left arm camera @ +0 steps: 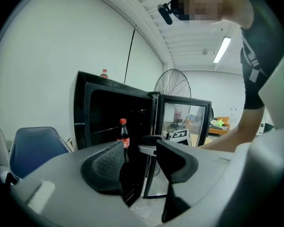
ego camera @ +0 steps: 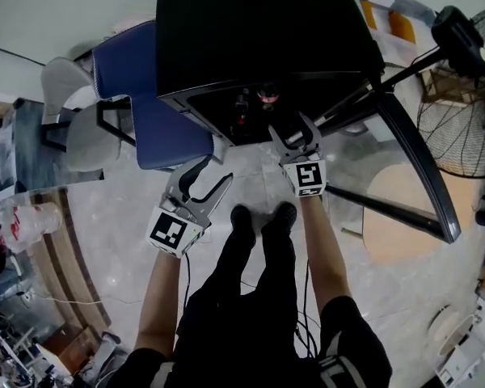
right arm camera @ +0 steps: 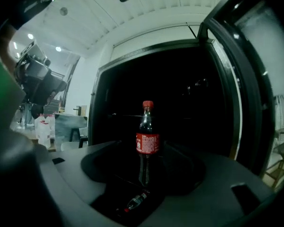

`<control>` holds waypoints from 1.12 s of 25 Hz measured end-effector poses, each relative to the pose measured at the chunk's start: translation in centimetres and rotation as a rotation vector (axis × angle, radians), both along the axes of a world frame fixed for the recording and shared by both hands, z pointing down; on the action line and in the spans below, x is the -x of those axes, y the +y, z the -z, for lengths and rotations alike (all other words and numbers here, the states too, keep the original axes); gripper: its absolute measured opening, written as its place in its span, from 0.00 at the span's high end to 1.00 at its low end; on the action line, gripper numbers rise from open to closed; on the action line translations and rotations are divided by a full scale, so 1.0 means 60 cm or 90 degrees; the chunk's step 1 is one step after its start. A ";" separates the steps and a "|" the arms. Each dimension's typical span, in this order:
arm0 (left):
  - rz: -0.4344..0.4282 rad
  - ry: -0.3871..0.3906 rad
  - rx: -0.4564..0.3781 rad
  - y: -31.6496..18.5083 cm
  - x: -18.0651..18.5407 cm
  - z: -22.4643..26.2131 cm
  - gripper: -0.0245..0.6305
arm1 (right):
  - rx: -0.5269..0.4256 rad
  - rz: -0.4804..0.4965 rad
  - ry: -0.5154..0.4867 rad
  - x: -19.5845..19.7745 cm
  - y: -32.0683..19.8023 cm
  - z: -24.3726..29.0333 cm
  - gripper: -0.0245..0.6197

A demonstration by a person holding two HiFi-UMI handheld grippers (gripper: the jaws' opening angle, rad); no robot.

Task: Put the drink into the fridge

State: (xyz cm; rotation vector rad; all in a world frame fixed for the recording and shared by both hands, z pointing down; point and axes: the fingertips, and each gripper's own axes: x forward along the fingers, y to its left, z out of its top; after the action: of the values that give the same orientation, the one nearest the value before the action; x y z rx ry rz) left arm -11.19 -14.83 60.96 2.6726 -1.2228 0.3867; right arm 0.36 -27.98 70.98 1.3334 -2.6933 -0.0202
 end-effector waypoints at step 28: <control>0.051 0.021 -0.058 0.089 0.002 0.196 0.94 | 0.018 0.032 0.048 -0.093 0.195 0.278 0.96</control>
State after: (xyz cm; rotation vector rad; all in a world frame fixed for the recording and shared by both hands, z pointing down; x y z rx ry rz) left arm -11.31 -9.50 49.19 2.6829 -1.3651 0.2806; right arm 5.97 -16.29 54.32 1.2325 -2.6535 -0.0365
